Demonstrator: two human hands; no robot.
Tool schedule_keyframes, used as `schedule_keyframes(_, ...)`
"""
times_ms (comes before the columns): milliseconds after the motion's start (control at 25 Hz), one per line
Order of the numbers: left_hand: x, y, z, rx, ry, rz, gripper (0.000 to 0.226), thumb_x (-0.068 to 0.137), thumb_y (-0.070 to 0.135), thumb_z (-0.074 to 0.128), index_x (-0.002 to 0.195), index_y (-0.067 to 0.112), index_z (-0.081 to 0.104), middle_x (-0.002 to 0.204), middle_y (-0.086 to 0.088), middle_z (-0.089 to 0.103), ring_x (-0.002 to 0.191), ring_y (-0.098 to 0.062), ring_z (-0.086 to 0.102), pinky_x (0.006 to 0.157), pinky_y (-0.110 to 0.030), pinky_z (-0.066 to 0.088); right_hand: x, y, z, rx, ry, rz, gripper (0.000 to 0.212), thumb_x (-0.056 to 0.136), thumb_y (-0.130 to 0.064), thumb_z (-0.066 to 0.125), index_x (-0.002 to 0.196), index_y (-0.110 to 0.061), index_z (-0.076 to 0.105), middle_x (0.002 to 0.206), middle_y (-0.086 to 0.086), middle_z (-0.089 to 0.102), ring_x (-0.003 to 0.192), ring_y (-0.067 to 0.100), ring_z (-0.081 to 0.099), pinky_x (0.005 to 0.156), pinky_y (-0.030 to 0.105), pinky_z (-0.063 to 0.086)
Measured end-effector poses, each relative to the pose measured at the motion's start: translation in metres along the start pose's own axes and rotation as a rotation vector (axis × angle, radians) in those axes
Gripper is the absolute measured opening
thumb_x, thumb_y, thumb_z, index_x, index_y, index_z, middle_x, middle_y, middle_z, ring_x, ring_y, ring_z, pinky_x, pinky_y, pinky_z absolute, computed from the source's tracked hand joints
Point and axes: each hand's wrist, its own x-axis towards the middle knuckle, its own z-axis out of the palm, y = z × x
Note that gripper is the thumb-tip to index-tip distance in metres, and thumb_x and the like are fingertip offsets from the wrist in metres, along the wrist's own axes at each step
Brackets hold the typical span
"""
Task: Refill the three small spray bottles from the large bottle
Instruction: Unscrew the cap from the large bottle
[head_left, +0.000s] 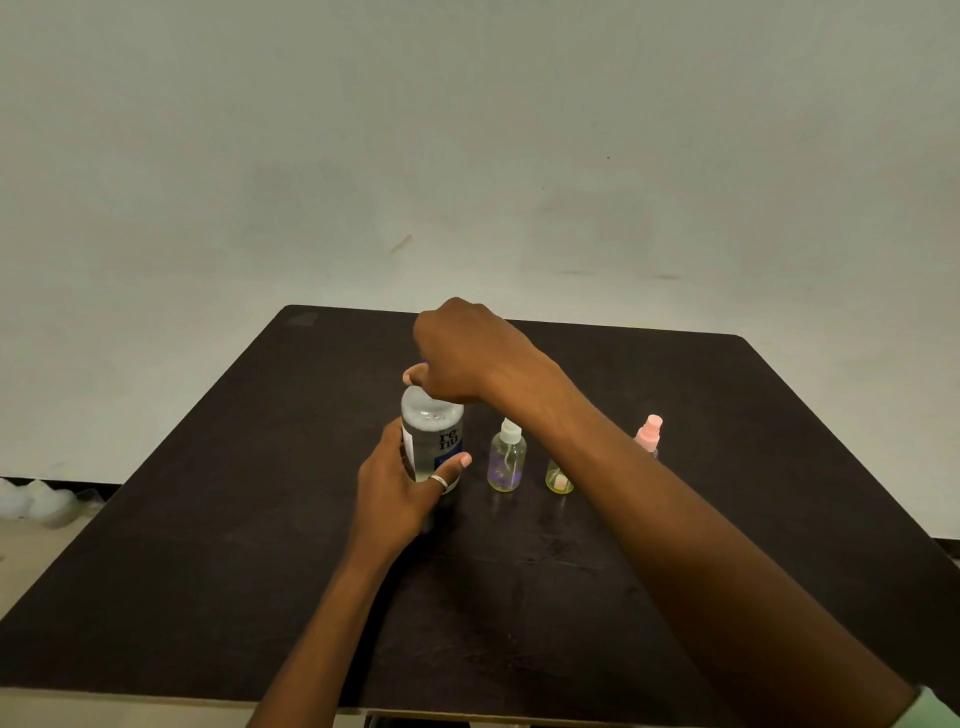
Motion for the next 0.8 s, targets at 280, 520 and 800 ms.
schedule_keyframes(280,0.001,-0.001,0.001,0.001,0.005,-0.008,0.061,0.073,0.047,0.083,0.124,0.038,0.051,0.11,0.024,0.064,0.101,0.012,0.06,0.078,-0.012,0.048,-0.001,0.013,-0.006,0.126,-0.162,-0.092,0.033,0.09,-0.014,0.064,0.123,-0.018,0.064,0.124,0.003,0.062,0.107,0.02,0.059,0.089,0.031,0.051)
schedule_keyframes(520,0.001,0.0,0.001,-0.01,0.01,-0.012,0.06,0.073,0.046,0.084,0.123,0.04,0.051,0.111,0.023,0.065,0.101,0.011,0.061,0.079,-0.013,0.049,0.003,0.013,-0.007,0.041,-0.014,0.054,0.05,0.089,-0.057,0.058,0.063,-0.016,0.05,0.064,0.001,0.053,0.062,0.016,0.053,0.068,0.033,0.051)
schedule_keyframes(800,0.0,0.002,0.001,-0.004,0.004,-0.023,0.062,0.073,0.048,0.083,0.125,0.041,0.05,0.111,0.026,0.063,0.101,0.015,0.059,0.076,-0.012,0.048,0.009,0.013,0.002,0.077,-0.073,-0.058,0.022,0.089,-0.032,0.07,0.09,-0.01,0.068,0.088,0.005,0.067,0.081,0.02,0.062,0.07,0.027,0.047)
